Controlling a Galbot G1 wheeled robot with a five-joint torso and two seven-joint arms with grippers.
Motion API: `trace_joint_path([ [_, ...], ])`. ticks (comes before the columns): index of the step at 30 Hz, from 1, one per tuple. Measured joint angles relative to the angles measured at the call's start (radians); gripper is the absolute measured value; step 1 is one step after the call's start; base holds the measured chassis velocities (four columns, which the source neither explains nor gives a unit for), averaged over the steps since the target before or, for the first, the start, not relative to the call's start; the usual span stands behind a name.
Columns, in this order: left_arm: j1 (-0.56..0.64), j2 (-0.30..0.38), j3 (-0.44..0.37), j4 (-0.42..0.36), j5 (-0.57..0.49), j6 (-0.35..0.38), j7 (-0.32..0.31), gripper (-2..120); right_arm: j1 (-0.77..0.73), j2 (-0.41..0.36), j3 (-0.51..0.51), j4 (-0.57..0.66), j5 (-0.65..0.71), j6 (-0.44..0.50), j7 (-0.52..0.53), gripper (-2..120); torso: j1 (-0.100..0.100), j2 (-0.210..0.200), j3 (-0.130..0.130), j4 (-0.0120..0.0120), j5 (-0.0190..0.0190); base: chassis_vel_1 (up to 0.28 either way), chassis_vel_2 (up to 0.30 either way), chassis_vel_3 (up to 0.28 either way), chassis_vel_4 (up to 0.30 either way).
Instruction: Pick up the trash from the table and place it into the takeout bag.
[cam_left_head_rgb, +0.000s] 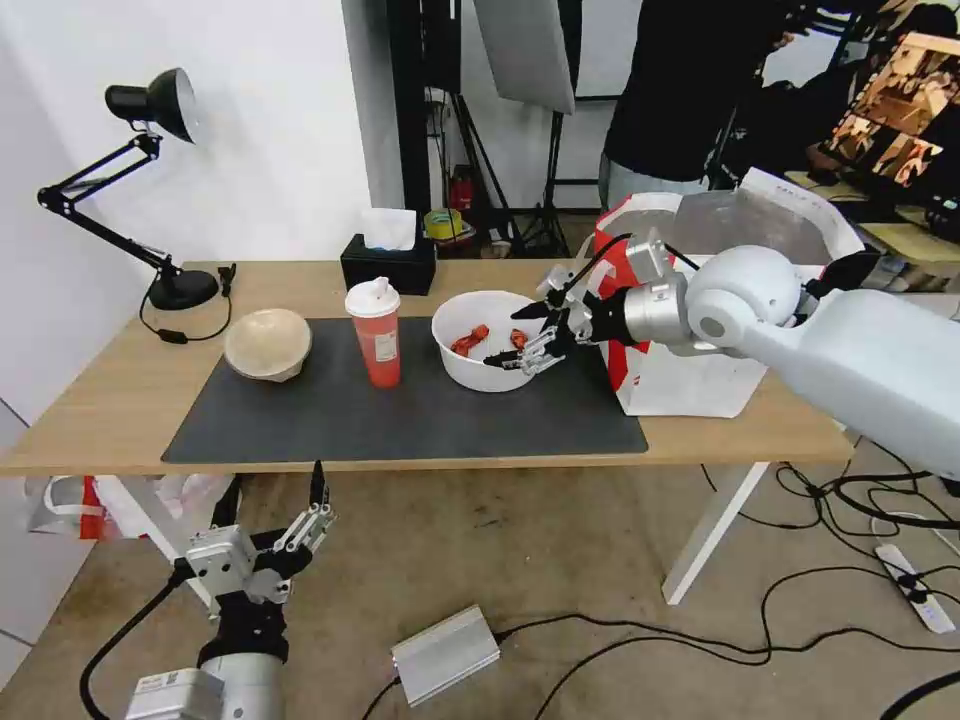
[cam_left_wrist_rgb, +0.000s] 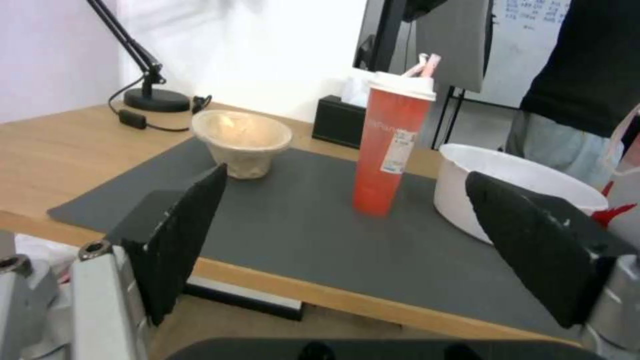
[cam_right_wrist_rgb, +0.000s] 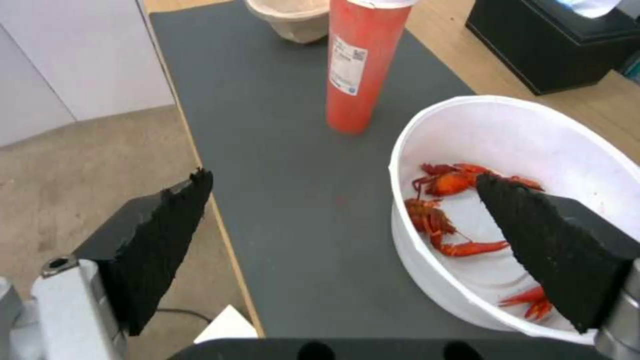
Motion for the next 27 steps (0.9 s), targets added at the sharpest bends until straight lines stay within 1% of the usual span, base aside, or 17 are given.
trace_joint_path([
  [2,0.000,0.000,0.000,0.001,0.001,-0.001,-0.001,95,0.024,0.020,-0.007,-0.019,0.041,-0.047,-0.034,100,0.000,0.000,0.000,0.0001,0.0000,0.000,0.000,0.000,0.000],
  [4,0.000,0.000,0.000,0.001,0.001,-0.001,-0.001,95,0.029,0.028,-0.010,-0.027,0.046,-0.053,-0.037,100,0.000,0.000,0.000,0.0001,0.0000,0.000,0.000,0.000,0.000],
  [16,-0.010,0.000,0.006,0.010,0.002,-0.005,-0.005,95,0.039,0.045,-0.047,-0.044,0.029,-0.060,-0.062,100,0.000,0.000,0.000,0.0001,0.0000,0.000,0.000,0.000,0.000],
  [20,-0.009,0.000,0.010,0.010,0.008,-0.005,-0.011,95,0.054,0.059,-0.067,-0.073,-0.002,-0.060,-0.081,100,0.000,0.000,0.000,0.0000,0.0000,0.000,0.000,0.000,0.000],
  [27,0.006,0.000,0.009,0.002,0.016,-0.010,-0.013,95,0.056,0.091,-0.073,-0.116,-0.034,-0.067,-0.076,100,0.000,0.000,0.000,0.0002,0.0000,0.000,0.000,0.000,0.000],
])
